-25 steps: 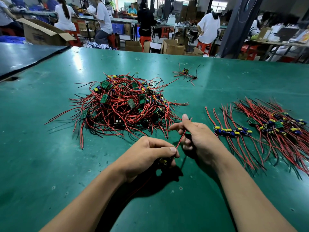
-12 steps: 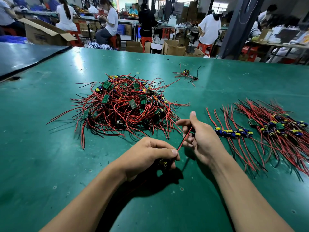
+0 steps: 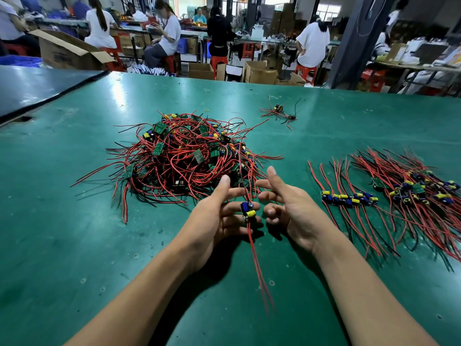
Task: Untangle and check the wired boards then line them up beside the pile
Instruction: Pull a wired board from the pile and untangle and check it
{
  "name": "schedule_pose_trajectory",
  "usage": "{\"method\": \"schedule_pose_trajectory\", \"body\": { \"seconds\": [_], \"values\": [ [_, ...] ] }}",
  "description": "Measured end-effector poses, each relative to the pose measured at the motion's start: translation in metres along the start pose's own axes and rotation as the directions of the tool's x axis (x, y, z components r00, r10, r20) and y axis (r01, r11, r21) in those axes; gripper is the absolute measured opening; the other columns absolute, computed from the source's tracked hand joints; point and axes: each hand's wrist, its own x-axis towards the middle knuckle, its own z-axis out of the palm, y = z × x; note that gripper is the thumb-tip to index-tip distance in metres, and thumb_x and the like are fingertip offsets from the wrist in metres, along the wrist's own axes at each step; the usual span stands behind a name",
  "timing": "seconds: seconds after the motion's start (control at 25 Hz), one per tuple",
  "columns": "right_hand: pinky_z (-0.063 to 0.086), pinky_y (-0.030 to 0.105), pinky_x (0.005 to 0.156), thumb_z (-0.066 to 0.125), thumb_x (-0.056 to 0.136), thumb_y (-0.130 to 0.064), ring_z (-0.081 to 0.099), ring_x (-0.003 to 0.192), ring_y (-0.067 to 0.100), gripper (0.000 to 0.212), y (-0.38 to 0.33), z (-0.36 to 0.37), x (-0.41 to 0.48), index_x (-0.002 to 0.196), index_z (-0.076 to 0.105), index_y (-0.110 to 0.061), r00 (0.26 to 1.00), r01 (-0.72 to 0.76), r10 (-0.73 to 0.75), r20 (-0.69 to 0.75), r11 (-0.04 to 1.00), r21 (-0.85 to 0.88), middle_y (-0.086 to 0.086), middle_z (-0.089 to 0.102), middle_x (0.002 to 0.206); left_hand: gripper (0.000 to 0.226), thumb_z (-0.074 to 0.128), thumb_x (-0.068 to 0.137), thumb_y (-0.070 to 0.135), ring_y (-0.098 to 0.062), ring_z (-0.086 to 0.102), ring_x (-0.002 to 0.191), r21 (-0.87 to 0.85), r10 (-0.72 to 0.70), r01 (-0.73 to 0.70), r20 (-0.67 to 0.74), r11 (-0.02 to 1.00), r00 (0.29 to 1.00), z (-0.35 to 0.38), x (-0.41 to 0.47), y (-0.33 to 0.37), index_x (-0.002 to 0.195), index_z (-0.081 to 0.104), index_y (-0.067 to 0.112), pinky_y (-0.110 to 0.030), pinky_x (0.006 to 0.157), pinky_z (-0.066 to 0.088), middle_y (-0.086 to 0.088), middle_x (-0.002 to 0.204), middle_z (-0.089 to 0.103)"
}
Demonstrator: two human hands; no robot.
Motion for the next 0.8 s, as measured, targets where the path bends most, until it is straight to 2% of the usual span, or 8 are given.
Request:
{"method": "schedule_pose_trajectory", "body": {
  "seconds": [0.24, 0.36, 0.44, 0.56, 0.6, 0.68, 0.8],
  "values": [
    [0.03, 0.02, 0.044, 0.076, 0.061, -0.069, 0.043, 0.048, 0.006, 0.068, 0.001, -0.004, 0.002, 0.103, 0.073, -0.015, 1.0, 0.016, -0.016, 0.023, 0.999, -0.028, -0.01, 0.061, 0.067, 0.071, 0.023, 0.093, 0.067, -0.035, 0.066, 0.093, -0.03, -0.006, 0.007, 0.033, 1.0, 0.999, -0.001, 0.001, 0.002, 0.126, 0.055, 0.014, -0.037, 0.069, 0.058, -0.024, 0.113, 0.068],
    [0.039, 0.02, 0.047, 0.084, 0.068, -0.053, 0.047, 0.053, 0.008, 0.043, 0.002, -0.001, -0.004, 0.097, 0.074, -0.022, 0.991, 0.105, -0.096, 0.098, 0.991, -0.087, -0.007, 0.059, 0.071, 0.072, 0.022, 0.09, 0.071, -0.029, 0.068, 0.099, -0.005, 0.031, -0.031, 0.054, 1.0, 0.998, -0.004, 0.004, -0.002, 0.13, 0.052, 0.019, -0.041, 0.08, 0.056, -0.019, 0.112, 0.071],
    [0.044, 0.02, 0.05, 0.087, 0.073, -0.034, 0.052, 0.056, 0.005, 0.038, 0.002, 0.002, -0.007, 0.106, 0.071, -0.024, 0.965, 0.235, -0.203, 0.166, 0.951, -0.202, -0.009, 0.057, 0.076, 0.074, 0.021, 0.088, 0.074, -0.024, 0.069, 0.106, -0.001, 0.061, -0.061, 0.073, 0.998, 0.996, -0.005, 0.007, -0.004, 0.137, 0.045, 0.024, -0.043, 0.089, 0.053, -0.012, 0.117, 0.071],
    [0.051, 0.021, 0.062, 0.087, 0.076, -0.015, 0.052, 0.063, 0.003, 0.05, 0.005, 0.009, -0.008, 0.118, 0.064, -0.029, 0.928, 0.371, -0.326, 0.179, 0.785, -0.496, -0.012, 0.056, 0.081, 0.078, 0.021, 0.087, 0.075, -0.023, 0.066, 0.112, -0.014, 0.068, -0.068, 0.048, 0.998, 0.997, -0.007, 0.012, -0.006, 0.146, 0.038, 0.027, -0.045, 0.103, 0.046, -0.011, 0.135, 0.059],
    [0.051, 0.021, 0.067, 0.085, 0.077, -0.013, 0.052, 0.064, 0.004, 0.048, 0.006, 0.01, -0.007, 0.116, 0.064, -0.03, 0.917, 0.391, -0.364, 0.162, 0.744, -0.541, -0.012, 0.057, 0.081, 0.077, 0.021, 0.087, 0.075, -0.022, 0.065, 0.114, -0.008, 0.065, -0.065, 0.044, 0.998, 0.997, -0.008, 0.013, -0.007, 0.147, 0.038, 0.028, -0.046, 0.105, 0.045, -0.009, 0.138, 0.057],
    [0.052, 0.024, 0.071, 0.081, 0.079, -0.012, 0.053, 0.066, 0.005, 0.04, 0.006, 0.009, -0.005, 0.111, 0.065, -0.029, 0.898, 0.405, -0.433, 0.082, 0.739, -0.539, -0.011, 0.06, 0.081, 0.073, 0.024, 0.087, 0.073, -0.018, 0.065, 0.114, -0.002, 0.072, -0.072, 0.044, 0.997, 0.996, -0.007, 0.011, -0.007, 0.143, 0.043, 0.031, -0.044, 0.102, 0.047, -0.002, 0.135, 0.06],
    [0.053, 0.03, 0.078, 0.079, 0.081, -0.017, 0.06, 0.074, 0.013, 0.033, 0.002, -0.008, 0.003, 0.112, 0.067, -0.023, 0.835, 0.345, -0.53, -0.147, 0.712, -0.612, -0.002, 0.066, 0.089, 0.044, 0.041, 0.096, 0.053, -0.017, 0.07, 0.103, 0.121, 0.16, -0.155, -0.037, 0.981, 0.986, -0.002, 0.005, -0.008, 0.122, 0.062, 0.025, -0.038, 0.087, 0.055, 0.0, 0.12, 0.069]
  ]
}}
